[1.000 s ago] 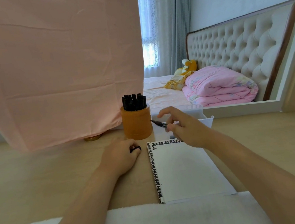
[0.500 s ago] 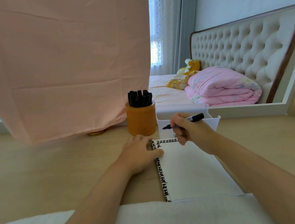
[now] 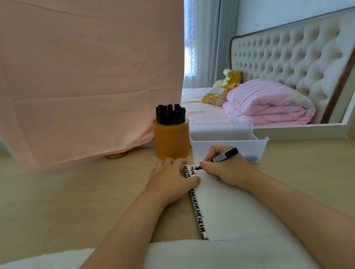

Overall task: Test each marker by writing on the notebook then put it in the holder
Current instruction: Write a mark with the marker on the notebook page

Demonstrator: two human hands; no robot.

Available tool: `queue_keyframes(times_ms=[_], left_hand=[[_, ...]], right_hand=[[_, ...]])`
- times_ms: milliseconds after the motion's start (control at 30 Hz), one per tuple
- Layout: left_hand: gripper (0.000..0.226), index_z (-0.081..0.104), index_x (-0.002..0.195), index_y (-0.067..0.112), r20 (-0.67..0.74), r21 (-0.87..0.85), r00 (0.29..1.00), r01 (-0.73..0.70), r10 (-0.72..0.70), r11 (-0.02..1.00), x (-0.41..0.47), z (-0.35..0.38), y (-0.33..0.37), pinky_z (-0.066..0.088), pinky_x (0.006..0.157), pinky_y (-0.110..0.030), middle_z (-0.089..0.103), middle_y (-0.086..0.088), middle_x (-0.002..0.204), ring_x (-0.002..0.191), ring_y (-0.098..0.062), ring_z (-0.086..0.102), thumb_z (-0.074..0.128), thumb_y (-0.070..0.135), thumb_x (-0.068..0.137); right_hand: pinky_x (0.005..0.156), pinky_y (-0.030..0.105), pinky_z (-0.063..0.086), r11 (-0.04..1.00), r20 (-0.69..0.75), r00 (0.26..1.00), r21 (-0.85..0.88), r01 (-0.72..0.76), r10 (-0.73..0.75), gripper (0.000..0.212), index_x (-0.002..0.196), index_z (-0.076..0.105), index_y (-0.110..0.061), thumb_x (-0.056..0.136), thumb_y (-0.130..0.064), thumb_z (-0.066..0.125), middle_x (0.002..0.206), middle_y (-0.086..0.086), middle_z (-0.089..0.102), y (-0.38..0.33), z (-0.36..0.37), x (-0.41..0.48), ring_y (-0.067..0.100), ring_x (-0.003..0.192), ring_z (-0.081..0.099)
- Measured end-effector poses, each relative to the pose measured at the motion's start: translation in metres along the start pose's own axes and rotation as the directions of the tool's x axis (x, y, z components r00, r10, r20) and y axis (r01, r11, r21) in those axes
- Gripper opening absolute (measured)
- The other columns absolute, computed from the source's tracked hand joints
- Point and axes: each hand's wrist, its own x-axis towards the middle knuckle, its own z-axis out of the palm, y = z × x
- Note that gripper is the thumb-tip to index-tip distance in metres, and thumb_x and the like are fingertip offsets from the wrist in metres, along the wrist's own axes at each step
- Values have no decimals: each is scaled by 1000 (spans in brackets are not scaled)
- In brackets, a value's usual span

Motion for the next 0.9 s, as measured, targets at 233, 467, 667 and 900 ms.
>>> queue_keyframes(times_ms=[233, 467, 667, 900], left_hand=[[57, 44, 136, 44, 7, 20, 1000, -21, 21, 1000, 0, -1, 0, 31, 105, -38, 42, 4, 139, 130, -18, 30, 55, 61, 83], [57, 44, 136, 45, 11, 24, 1000, -20, 20, 1000, 1, -1, 0, 32, 106, -39, 42, 5, 139, 131, -17, 30, 54, 60, 82], [56, 44, 135, 46, 11, 32, 1000, -15, 14, 999, 1, 1, 0, 32, 105, -38, 42, 6, 138, 130, -17, 31, 54, 62, 82], [56, 44, 135, 47, 15, 15, 1000, -19, 19, 1000, 1, 1, -1, 32, 104, -38, 42, 6, 138, 129, -16, 31, 54, 61, 82]], right_hand=[[54, 28, 43, 1000, 2, 1000, -19, 16, -15, 25, 65, 55, -19, 83, -13, 70, 50, -4, 59, 1, 0, 0, 12, 46, 51], [51, 15, 38, 994, 10, 998, -89, 57, -56, 29, 62, 55, -22, 82, -15, 74, 63, -5, 62, 2, 2, 2, 3, 54, 49], [51, 12, 38, 990, -13, 997, -120, 69, -71, 27, 64, 53, -20, 82, -14, 72, 69, 3, 63, 4, 2, 2, 2, 55, 47], [50, 13, 35, 991, 25, 995, -86, 102, -100, 29, 62, 54, -21, 81, -12, 73, 60, -10, 58, 5, 0, 3, 0, 53, 46]])
